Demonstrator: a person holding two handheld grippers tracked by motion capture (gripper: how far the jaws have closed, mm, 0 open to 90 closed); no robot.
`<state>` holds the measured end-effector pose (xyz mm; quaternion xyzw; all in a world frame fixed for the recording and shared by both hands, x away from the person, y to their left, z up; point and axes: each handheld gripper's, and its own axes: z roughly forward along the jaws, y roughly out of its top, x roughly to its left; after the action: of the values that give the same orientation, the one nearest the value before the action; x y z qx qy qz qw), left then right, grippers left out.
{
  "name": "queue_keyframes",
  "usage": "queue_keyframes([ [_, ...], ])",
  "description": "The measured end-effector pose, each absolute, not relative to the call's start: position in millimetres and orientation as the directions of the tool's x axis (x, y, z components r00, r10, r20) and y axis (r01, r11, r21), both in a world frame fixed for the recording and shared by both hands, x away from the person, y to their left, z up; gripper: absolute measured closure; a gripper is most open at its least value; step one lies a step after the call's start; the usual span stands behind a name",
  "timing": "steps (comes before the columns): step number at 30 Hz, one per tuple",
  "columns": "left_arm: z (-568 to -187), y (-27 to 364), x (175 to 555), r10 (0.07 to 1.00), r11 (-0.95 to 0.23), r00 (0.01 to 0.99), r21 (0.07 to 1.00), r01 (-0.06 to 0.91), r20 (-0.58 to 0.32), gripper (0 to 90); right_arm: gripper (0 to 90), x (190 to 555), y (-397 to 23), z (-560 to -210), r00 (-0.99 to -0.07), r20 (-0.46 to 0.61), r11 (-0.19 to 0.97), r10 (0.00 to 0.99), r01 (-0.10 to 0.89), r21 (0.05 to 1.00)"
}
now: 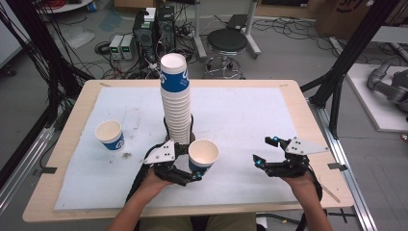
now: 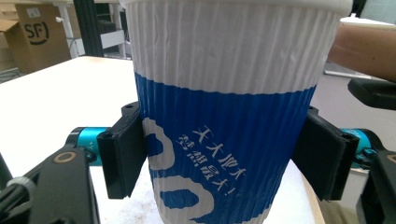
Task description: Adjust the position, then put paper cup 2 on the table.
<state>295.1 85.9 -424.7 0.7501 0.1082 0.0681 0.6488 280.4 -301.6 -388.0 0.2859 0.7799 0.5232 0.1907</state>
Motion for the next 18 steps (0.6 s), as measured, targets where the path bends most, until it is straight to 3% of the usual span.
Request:
queue_keyframes([
  [18, -420.0, 87.4, 296.8, 0.278, -0.095, 0.960, 0.993, 0.074, -0.045, 24.9, 20.6, 278.2, -304.6, -385.6, -0.751, 0.005, 0.268, 0.660, 0.242, 0.933],
])
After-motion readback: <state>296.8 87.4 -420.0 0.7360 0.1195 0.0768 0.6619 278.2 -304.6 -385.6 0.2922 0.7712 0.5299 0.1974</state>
